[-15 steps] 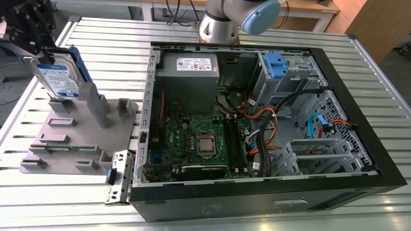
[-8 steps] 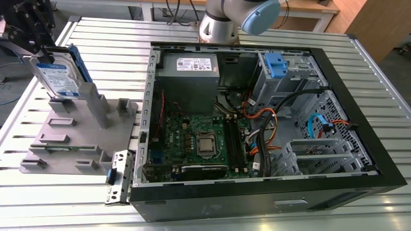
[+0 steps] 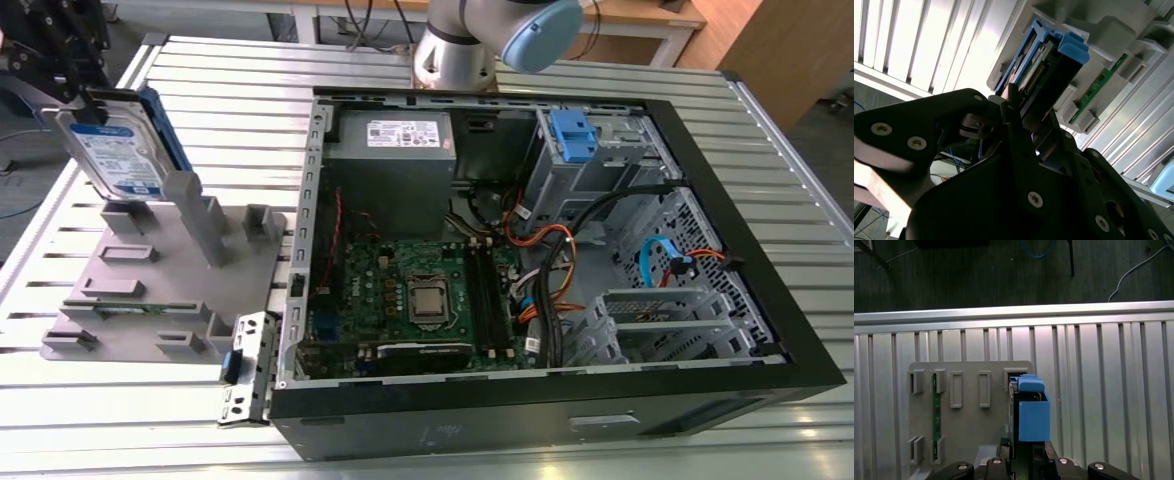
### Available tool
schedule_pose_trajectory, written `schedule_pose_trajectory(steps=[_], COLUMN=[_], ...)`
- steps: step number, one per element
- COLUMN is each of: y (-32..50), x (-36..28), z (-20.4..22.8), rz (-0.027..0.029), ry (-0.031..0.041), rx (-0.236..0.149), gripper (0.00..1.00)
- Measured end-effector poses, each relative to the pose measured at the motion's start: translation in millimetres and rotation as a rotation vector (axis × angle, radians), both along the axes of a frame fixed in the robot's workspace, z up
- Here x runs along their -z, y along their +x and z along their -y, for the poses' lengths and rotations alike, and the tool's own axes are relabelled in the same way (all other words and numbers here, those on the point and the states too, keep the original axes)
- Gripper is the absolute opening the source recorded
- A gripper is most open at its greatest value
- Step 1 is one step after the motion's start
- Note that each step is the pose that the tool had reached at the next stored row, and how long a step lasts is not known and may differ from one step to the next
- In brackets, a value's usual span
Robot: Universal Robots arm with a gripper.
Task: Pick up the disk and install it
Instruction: 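Pick up the disk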
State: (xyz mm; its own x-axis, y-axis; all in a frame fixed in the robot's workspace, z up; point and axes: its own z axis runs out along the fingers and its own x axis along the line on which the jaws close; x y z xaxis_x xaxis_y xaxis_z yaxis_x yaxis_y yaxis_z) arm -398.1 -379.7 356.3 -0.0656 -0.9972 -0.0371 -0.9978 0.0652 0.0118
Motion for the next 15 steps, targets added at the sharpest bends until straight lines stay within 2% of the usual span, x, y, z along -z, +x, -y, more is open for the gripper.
schedule_pose_trajectory(steps=[9, 15], y=[0.0, 0.0], x=[-15.7, -16.7], z=[0.0, 0.0], rz=[0.0001, 0.0001], ry=[0.0000, 0.0001], rx=[0.000, 0.000], gripper=[0.35, 0.35])
